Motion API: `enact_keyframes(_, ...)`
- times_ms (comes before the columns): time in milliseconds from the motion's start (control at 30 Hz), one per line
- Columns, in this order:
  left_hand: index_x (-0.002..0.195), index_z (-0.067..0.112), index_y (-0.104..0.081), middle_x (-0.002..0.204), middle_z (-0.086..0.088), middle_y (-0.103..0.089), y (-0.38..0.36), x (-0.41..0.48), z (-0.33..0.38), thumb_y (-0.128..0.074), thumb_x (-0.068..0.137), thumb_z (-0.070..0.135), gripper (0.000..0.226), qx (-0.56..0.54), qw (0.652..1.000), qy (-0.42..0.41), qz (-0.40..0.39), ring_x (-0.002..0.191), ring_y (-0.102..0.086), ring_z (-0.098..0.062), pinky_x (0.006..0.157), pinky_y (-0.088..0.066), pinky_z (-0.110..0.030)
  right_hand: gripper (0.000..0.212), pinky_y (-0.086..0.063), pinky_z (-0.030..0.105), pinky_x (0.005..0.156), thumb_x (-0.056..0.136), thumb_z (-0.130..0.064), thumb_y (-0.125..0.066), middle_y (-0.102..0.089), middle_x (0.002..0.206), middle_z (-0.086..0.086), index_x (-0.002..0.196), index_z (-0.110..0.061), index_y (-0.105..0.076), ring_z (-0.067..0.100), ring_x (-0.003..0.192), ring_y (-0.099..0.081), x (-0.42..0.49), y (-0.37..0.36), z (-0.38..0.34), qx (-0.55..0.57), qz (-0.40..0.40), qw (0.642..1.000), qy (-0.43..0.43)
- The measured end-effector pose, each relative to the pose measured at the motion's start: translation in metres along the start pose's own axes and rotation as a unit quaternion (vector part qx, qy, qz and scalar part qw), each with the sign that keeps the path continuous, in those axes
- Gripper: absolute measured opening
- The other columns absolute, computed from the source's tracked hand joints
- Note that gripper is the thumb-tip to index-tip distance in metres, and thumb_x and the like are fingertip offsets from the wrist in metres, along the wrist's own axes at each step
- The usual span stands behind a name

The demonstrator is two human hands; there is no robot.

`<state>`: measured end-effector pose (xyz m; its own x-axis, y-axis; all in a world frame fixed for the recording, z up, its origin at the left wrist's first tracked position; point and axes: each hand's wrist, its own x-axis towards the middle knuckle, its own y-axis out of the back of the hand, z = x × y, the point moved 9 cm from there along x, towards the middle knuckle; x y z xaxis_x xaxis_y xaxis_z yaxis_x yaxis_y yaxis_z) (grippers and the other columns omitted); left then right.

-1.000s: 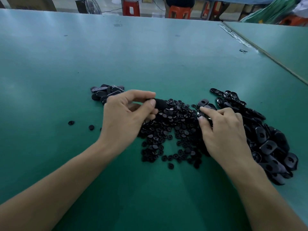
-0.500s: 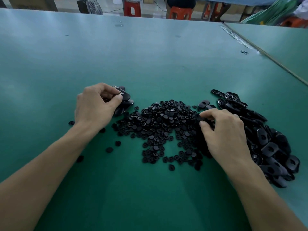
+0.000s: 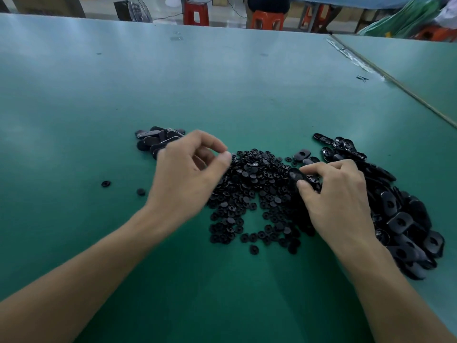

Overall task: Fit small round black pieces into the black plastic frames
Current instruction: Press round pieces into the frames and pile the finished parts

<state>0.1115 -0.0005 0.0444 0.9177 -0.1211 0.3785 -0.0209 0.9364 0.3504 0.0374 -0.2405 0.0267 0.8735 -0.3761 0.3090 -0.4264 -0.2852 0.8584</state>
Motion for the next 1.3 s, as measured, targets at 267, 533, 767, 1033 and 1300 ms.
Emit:
enact_keyframes(267, 0.082, 0.023, -0.068, 0.062, 0.003, -0.064, -0.037, -0.034, 0.0, -0.073, 0.091, 0.02, 0.011, -0.117, 0.986, 0.042, -0.113, 0.039, -0.062, -0.018, 0.034, -0.042, -0.022, 0.012, -0.047, 0.009, 0.072, 0.093, -0.015, -0.069, -0.065, 0.084, -0.018, 0.093, -0.025, -0.063, 0.002, 0.08, -0.064, 0.0, 0.012, -0.012, 0.176, 0.056, 0.982, 0.03)
enact_keyframes(533, 0.088, 0.024, -0.07, 0.075, -0.006, -0.074, -0.042, -0.032, -0.002, -0.073, 0.087, 0.04, 0.017, -0.168, 0.972, 0.064, -0.148, 0.043, -0.064, -0.021, 0.034, -0.043, -0.022, 0.024, -0.058, 0.03, 0.08, 0.081, -0.012, -0.079, -0.074, 0.095, -0.012, 0.088, -0.034, -0.076, 0.015, 0.091, -0.072, -0.016, 0.002, -0.052, 0.416, -0.01, 0.9, 0.128)
enact_keyframes(767, 0.093, 0.011, -0.069, 0.078, -0.007, -0.075, -0.04, -0.029, -0.011, -0.076, 0.085, 0.0, 0.015, -0.243, 0.959, 0.087, -0.114, 0.071, -0.076, -0.022, 0.055, -0.057, -0.022, 0.041, -0.05, 0.009, 0.078, 0.082, -0.01, -0.079, -0.067, 0.099, -0.017, 0.115, -0.032, -0.072, 0.0, 0.091, -0.065, -0.016, -0.006, -0.044, 0.274, -0.018, 0.957, 0.092)
enact_keyframes(1033, 0.092, 0.009, -0.072, 0.079, -0.009, -0.076, -0.039, -0.027, -0.012, -0.075, 0.085, -0.002, 0.013, -0.265, 0.954, 0.092, -0.102, 0.073, -0.076, -0.021, 0.061, -0.058, -0.022, 0.019, -0.04, 0.026, 0.079, 0.086, -0.039, -0.073, -0.059, 0.089, -0.008, 0.097, -0.024, -0.075, 0.014, 0.094, -0.054, -0.017, -0.009, -0.037, 0.074, -0.031, 0.993, 0.085)
enact_keyframes(1300, 0.095, 0.005, -0.072, 0.079, -0.009, -0.077, -0.039, -0.027, -0.012, -0.066, 0.091, -0.005, 0.013, -0.272, 0.952, 0.097, -0.101, 0.074, -0.077, -0.023, 0.062, -0.059, -0.023, 0.015, -0.05, 0.034, 0.084, 0.091, -0.035, -0.07, -0.057, 0.092, -0.006, 0.096, -0.022, -0.075, 0.017, 0.094, -0.057, -0.02, -0.014, -0.042, 0.075, -0.055, 0.994, 0.066)
